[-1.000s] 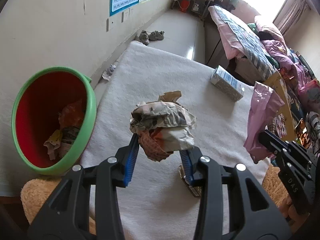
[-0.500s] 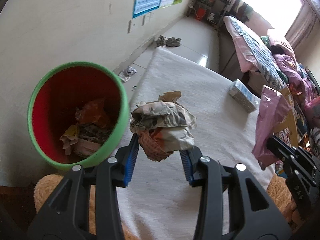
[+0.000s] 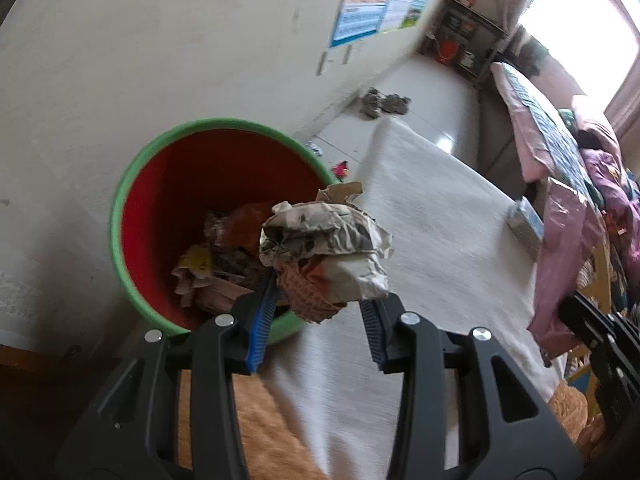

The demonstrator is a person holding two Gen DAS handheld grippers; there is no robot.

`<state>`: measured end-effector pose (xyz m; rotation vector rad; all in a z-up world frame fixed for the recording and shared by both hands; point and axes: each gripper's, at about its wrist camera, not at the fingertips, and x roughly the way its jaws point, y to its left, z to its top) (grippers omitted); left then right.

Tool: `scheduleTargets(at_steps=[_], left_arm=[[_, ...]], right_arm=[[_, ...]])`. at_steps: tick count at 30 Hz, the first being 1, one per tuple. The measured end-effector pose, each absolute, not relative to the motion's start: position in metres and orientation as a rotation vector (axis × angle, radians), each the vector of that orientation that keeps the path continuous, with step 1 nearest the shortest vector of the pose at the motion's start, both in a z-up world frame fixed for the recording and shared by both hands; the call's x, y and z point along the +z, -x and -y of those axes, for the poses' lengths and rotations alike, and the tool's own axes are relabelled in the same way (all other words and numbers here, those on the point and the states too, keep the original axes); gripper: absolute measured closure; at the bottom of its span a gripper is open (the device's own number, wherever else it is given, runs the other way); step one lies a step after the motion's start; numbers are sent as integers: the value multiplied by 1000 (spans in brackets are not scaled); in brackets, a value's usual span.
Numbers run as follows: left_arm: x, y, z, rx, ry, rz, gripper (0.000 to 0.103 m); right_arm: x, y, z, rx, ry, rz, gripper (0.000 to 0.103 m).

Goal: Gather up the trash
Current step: 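Lift and carry the paper wad and pink wrapper to the red bin with both tools, then open both tools over the red bin to drop the wad and wrapper, then grasp the dark brown snack box with the left tool while the right tool grasps the white milk carton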

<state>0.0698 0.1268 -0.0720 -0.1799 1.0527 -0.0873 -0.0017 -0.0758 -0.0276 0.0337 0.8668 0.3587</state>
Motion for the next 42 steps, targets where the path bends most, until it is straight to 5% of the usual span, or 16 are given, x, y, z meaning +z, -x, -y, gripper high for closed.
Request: scheduleTargets(at_steps=[17,19,20,22,24,35,42], left_arm=[[-86,-76,-218,76,342,-1055,64],[-87,-75,-228,101,365,-1045,56],[-87,-75,-231,113,374,-1042,48],[-88,-74,-239,145,394,-1032,38],[-88,-71,-245,161,410,-1027,37],[-102,-56,-209,67,386,-1097,36],[-117,-45,-138,-107,369,-1207,36]], right_arm=[[-32,-60,-44,725,-49,-908,95],[-35,-62,-55,754,-35,-915,93],[-37,-63,-61,766,-28,-921,90],[-41,-69,-67,771,-17,-924,63],[-43,-69,-69,768,-22,-909,52],[-66,-92,83,349,27,-935,42],[-101,-137,218,24,143,-1088,25]])
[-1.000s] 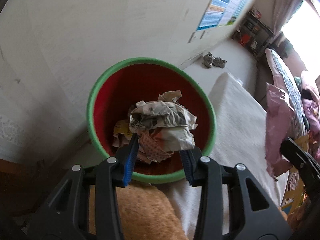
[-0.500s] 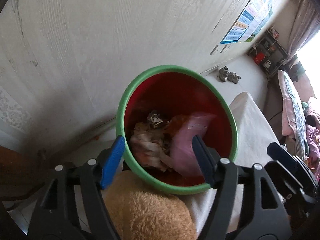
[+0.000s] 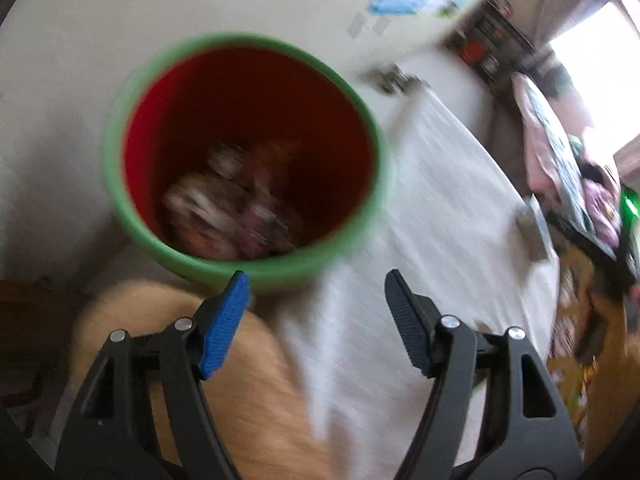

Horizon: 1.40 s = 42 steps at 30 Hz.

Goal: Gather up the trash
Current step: 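Grasp the dark brown snack box with the left tool while the right tool grasps the white milk carton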

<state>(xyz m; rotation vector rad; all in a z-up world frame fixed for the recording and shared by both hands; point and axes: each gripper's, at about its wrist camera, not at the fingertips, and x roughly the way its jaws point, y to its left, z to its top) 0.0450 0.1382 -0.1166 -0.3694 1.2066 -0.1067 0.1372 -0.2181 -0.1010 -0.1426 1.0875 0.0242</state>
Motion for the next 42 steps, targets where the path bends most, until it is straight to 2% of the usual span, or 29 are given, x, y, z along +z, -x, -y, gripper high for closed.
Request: scheduleTargets(at_steps=[1,6,9,10,13,16,21,29,33,40,42], left_arm=[[-118,-42,-122,-143,345,-1225,36],[-121,-28,-61,-279,228,-1282,33],[-125,-20,-32,-338,191,-1315,32],[-126,-19,-24,-355,176,-1325,32],[-129,-15,-5,-392,135,-1348,32],[-134,-14,9,-414,108,-1372,32],[-142,-15,29,-427,87,-1414,32],[-158,-15,68,-449,32,-1449,32],[-165,-19,76,-424,44,-1467,32],[-166,-21,90,-417,8,-1442,33],[-166,-21,89,-415,7,-1434,37]], right_arm=[[-111,-146,234,14,140,-1147,19],[-142,-171,269,-18,192,-1279,18],[-163,-176,277,3,254,-1372,18],[-169,-173,278,15,293,-1381,23],[-169,-163,283,30,264,-1365,38],[-155,-143,296,49,96,-1341,41],[-138,-70,299,7,-130,-1307,42],[-138,52,269,-43,-225,-1281,42],[-147,67,261,-33,-273,-1286,42],[-131,63,270,-48,-275,-1215,42],[-131,64,270,-49,-278,-1210,42]])
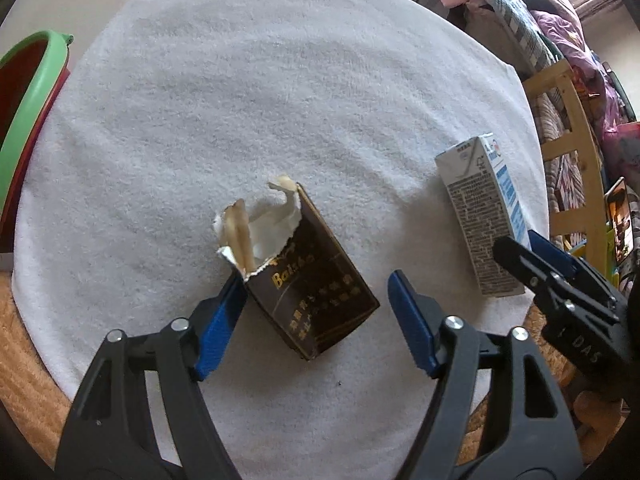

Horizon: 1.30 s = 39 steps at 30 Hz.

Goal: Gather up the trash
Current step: 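Grasp the dark brown snack box with the left tool while the right tool grasps the white milk carton, then lift and carry the brown box and milk carton to the red bin with both tools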

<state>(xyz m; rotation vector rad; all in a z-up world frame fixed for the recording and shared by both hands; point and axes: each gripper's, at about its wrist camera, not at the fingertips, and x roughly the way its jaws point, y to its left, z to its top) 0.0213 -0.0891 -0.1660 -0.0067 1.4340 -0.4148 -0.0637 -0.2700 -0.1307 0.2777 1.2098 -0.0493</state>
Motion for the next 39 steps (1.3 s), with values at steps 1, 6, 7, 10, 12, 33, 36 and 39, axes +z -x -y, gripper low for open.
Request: scheduleTargets(at_steps=[1,6,7,10,12,33,36,39], left_arm=[[-166,-22,89,-413,-1,-1427,42],[-164,-25,81,-428,18,-1413,47],[-164,-25,81,-430,16,-1411,48],[-164,-26,80,-428,11,-1414,48],[-164,-25,79,-416,19,-1424,46],[-140,-17,77,-429,-96,-1273,56],[-135,-18,76,-424,-86,-1256,56],[-126,-17,71,-420,-95,-1222,56]], right_arm=[[-131,64,269,-49,-277,-1213,42],[-132,63,267,-47,-264,-1213,42],[-132,63,267,-48,-261,-1213,42],[-134,62,267,-50,-264,-1213,42],[-136,60,266,-51,-266,-1216,42],[-143,58,261,-54,-233,-1230,40],[-149,55,258,-50,-213,-1246,40],[-147,56,253,-44,-192,-1241,45]])
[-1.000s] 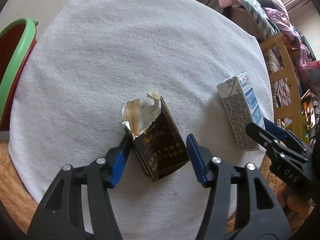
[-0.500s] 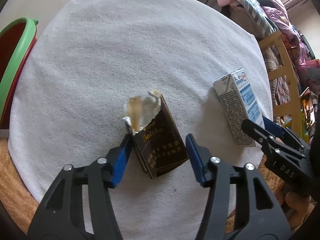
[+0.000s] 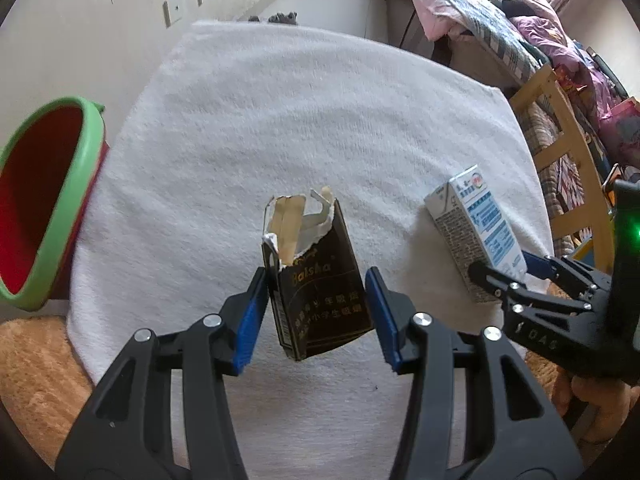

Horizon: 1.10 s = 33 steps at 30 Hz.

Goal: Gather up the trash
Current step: 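Lift and carry the brown box and milk carton to the red bin with both tools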

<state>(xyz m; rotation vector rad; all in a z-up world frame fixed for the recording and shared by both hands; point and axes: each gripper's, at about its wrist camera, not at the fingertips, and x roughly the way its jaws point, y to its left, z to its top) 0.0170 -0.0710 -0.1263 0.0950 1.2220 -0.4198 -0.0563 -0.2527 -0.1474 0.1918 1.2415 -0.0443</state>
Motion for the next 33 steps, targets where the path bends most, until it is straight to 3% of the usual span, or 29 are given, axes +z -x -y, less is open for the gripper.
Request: scheduleTargets(at_steps=[33], left_arm=[[-70,-25,0,-334,59,-1030,56]], right_arm=[[-50,36,164,76,-22,-995,49]])
